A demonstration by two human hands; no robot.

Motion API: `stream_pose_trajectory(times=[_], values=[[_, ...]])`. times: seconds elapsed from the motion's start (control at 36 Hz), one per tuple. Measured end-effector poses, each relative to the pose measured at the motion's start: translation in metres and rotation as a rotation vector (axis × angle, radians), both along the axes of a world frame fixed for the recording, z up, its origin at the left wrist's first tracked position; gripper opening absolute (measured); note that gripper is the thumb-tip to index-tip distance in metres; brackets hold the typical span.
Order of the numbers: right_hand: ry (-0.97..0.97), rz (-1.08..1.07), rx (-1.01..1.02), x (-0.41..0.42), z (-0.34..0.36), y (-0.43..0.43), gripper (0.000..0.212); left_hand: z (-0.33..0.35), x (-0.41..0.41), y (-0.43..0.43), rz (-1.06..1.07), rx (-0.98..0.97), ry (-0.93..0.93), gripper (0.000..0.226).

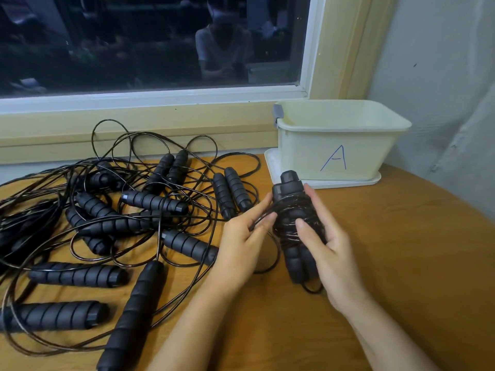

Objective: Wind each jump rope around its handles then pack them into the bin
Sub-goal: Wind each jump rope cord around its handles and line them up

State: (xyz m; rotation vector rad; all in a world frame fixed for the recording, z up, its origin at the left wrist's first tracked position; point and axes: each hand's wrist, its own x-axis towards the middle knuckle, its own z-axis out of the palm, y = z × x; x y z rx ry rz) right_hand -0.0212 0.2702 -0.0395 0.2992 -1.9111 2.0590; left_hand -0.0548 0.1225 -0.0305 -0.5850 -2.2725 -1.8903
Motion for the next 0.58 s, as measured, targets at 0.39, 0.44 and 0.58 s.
stream_pose_trajectory(times=[0.39,0.44,0.58], values=[[-0.092,-0.061,0.018,-0.005,-0.007,0.004,0.054,-0.012,-0.012,-0.004,0.089,-0.284,0.443,0.041],[-0.111,-0.073,0.018,-0.007,-0.007,0.006,0.054,-0.014,-0.016,-0.008,0.055,-0.304,0.532,0.028],[-0.149,-0.080,-0.029,-0.009,-0.004,0.013,0.053,-0.006,-0.004,-0.003,0.044,-0.121,0.299,0.038]])
